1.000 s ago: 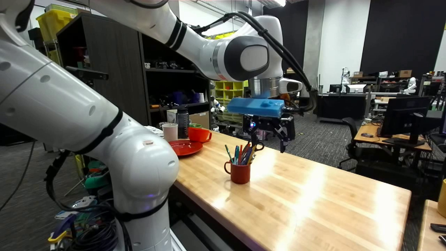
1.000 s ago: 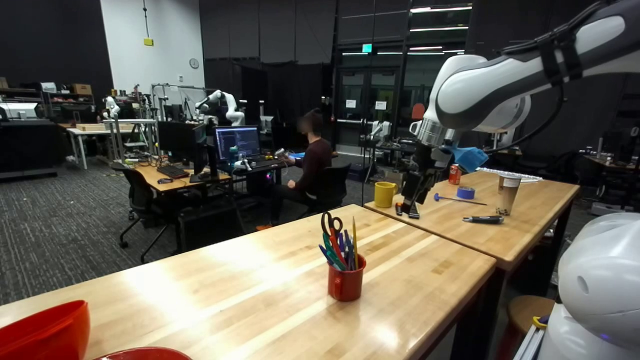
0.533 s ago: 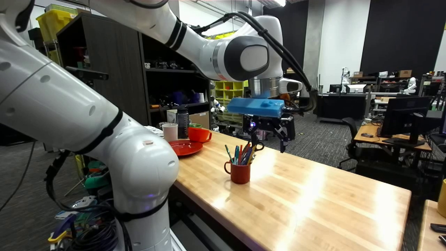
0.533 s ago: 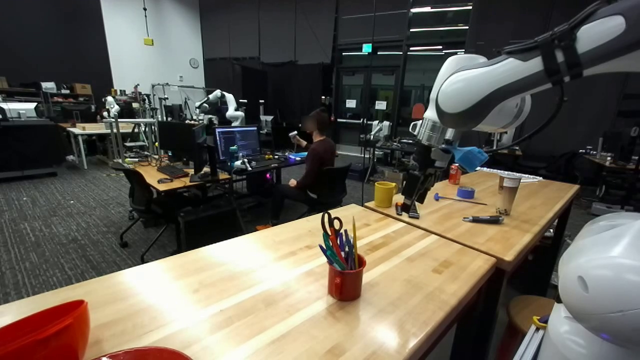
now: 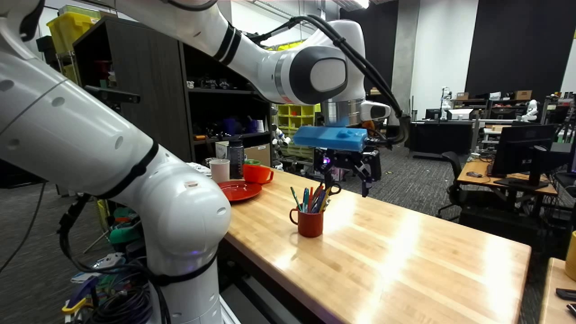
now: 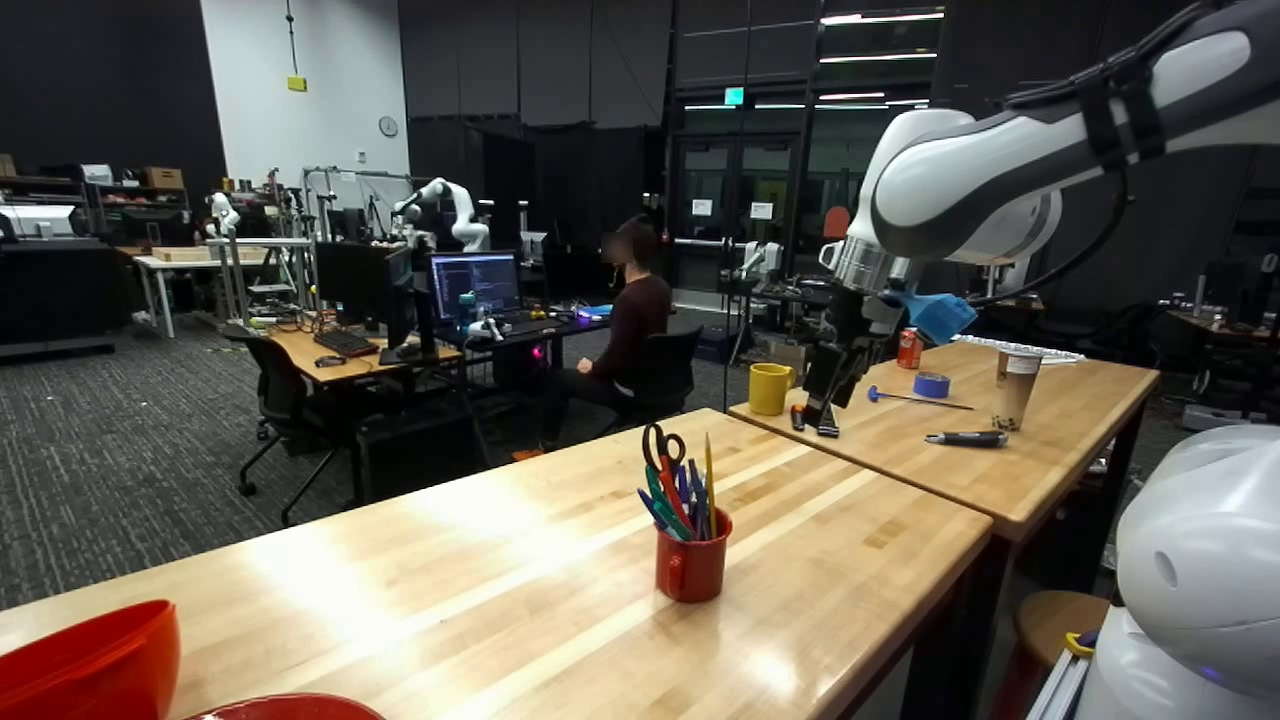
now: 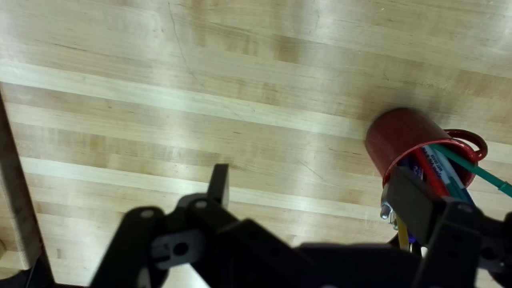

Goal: Pick up the yellow pencil and put it on the table

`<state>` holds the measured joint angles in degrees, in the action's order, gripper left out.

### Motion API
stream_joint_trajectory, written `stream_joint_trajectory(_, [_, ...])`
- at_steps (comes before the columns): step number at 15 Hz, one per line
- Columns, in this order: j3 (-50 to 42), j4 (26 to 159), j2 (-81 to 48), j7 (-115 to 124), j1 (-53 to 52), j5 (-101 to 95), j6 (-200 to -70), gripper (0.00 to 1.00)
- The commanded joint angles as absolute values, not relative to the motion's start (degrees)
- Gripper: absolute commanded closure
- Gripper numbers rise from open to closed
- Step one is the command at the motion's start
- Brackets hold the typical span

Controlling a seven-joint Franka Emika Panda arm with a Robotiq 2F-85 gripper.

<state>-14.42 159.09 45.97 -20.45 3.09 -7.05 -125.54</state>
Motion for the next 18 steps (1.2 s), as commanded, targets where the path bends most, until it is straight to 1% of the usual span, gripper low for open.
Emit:
stream_joint_trajectory(1, [-14.0, 159.0, 45.9, -20.8, 3.5, -6.6, -125.4, 0.0])
stream_joint_trajectory(7, [-14.0, 159.0, 45.9, -20.8, 3.5, -6.6, -125.4, 0.0])
stream_joint_trajectory(10, [-11.3, 158.6, 45.0, -18.0, 2.8, -6.6, -127.8, 0.0])
stream_joint_trajectory(14, [-6.6, 156.6, 43.8, -13.8, 1.7, -6.6, -126.8, 0.0])
stream_joint_trajectory(18, [-3.7, 154.3, 41.7, -10.8, -0.5, -4.9, -125.8, 0.0])
